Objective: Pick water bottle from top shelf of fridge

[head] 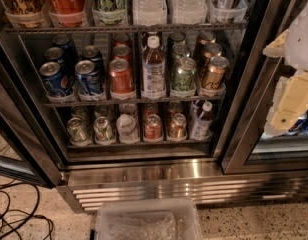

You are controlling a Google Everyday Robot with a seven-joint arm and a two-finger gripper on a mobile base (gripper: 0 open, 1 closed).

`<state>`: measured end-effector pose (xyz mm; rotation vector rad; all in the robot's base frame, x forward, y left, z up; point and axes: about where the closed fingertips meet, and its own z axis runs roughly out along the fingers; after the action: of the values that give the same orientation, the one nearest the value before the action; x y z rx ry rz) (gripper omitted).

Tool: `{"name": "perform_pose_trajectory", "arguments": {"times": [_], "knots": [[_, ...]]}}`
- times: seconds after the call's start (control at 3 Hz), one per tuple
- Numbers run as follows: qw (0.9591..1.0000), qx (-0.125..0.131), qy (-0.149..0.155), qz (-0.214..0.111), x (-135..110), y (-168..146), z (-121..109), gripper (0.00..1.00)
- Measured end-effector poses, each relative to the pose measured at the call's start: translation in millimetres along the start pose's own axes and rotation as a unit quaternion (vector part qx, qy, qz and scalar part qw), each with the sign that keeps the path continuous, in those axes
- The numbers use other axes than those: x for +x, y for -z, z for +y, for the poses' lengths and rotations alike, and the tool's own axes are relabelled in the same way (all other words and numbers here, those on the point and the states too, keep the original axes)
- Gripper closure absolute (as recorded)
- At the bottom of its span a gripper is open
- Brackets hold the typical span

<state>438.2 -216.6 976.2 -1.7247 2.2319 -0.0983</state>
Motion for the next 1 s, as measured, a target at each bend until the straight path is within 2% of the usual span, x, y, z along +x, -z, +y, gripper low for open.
{"name": "perform_pose_trajectory", "arguments": {"times": [0.67, 1.0], "knots": [[0.9999, -0.003, 0.009, -0.006, -4.2, -1.5, 3.3, 0.0], [0.9972, -0.01, 0.05, -0.055, -26.4, -13.3, 24.3, 0.0]]}}
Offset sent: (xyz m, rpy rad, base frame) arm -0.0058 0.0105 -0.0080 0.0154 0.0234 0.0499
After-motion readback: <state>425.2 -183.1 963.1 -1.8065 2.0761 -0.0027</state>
